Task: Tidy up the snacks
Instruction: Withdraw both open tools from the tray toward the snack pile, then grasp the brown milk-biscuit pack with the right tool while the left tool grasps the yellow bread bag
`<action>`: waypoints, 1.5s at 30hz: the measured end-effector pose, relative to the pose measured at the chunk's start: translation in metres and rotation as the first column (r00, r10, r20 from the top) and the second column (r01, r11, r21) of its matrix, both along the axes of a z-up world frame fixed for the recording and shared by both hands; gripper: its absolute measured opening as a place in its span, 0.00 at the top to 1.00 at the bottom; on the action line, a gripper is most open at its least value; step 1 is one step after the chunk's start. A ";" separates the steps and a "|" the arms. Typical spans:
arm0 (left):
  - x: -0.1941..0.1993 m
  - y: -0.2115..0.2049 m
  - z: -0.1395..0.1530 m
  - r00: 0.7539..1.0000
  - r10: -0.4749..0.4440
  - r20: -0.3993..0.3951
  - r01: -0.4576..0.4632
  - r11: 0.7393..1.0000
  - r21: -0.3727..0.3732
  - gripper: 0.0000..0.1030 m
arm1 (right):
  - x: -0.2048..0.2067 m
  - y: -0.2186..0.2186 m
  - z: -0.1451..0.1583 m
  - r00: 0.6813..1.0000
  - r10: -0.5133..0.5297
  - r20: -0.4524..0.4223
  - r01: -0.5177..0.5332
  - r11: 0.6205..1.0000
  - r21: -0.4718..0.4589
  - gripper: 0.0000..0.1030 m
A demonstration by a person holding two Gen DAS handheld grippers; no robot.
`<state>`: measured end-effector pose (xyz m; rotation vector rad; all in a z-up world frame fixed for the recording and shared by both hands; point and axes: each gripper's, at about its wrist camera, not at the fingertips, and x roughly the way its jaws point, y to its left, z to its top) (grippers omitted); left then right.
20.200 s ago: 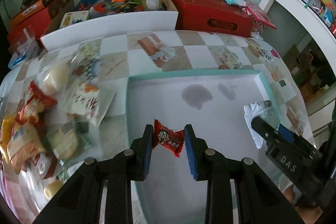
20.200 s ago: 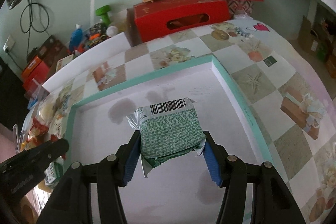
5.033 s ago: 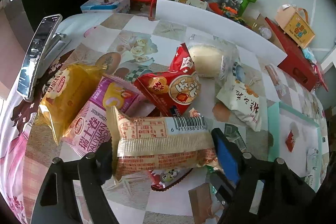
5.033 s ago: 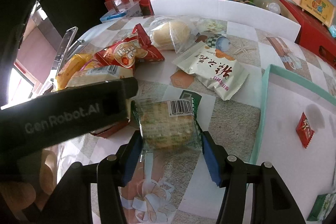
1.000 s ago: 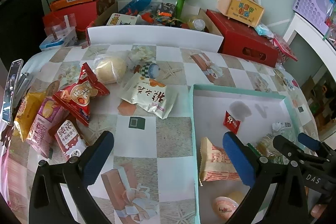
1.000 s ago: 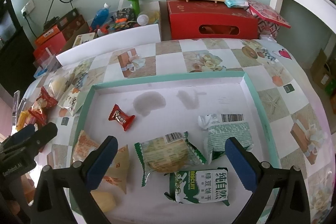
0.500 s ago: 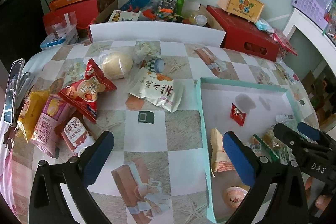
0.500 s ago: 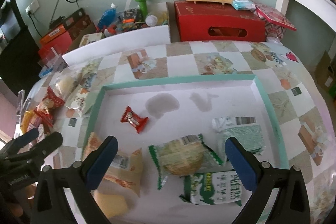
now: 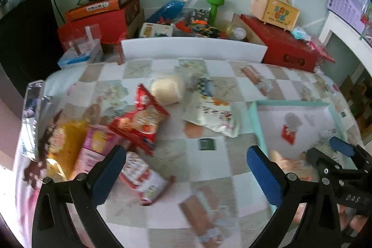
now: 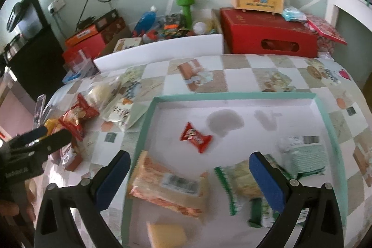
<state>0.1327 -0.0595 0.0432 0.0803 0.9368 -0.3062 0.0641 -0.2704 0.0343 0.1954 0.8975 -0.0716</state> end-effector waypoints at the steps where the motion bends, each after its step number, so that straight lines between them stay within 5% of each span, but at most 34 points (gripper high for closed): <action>1: 0.001 0.004 0.000 1.000 0.000 -0.001 0.000 1.000 -0.001 0.00 | 0.001 0.004 -0.001 1.000 0.011 -0.001 -0.011 1.000 -0.001 0.00; 18: 0.028 0.109 -0.012 0.990 0.139 -0.018 -0.140 0.973 -0.183 0.00 | 0.035 0.119 -0.014 0.963 0.265 -0.047 -0.265 0.964 -0.001 0.13; 27: 0.041 0.151 -0.025 0.975 0.220 -0.024 -0.220 0.957 -0.191 0.02 | 0.056 0.183 -0.021 0.913 0.403 -0.062 -0.404 0.915 -0.007 0.19; 31: 0.048 0.158 -0.031 0.974 0.225 -0.024 -0.225 0.955 -0.194 0.14 | 0.064 0.203 -0.026 0.894 0.443 -0.071 -0.445 0.895 -0.016 0.21; 35: 0.055 0.161 -0.040 0.974 0.225 -0.041 -0.228 0.956 -0.184 0.15 | 0.071 0.214 -0.035 0.883 0.459 -0.093 -0.463 0.886 -0.023 0.24; 45: 0.063 0.156 -0.054 0.977 0.199 -0.072 -0.208 0.965 -0.160 0.34 | 0.083 0.215 -0.055 0.877 0.460 -0.137 -0.465 0.885 -0.007 0.46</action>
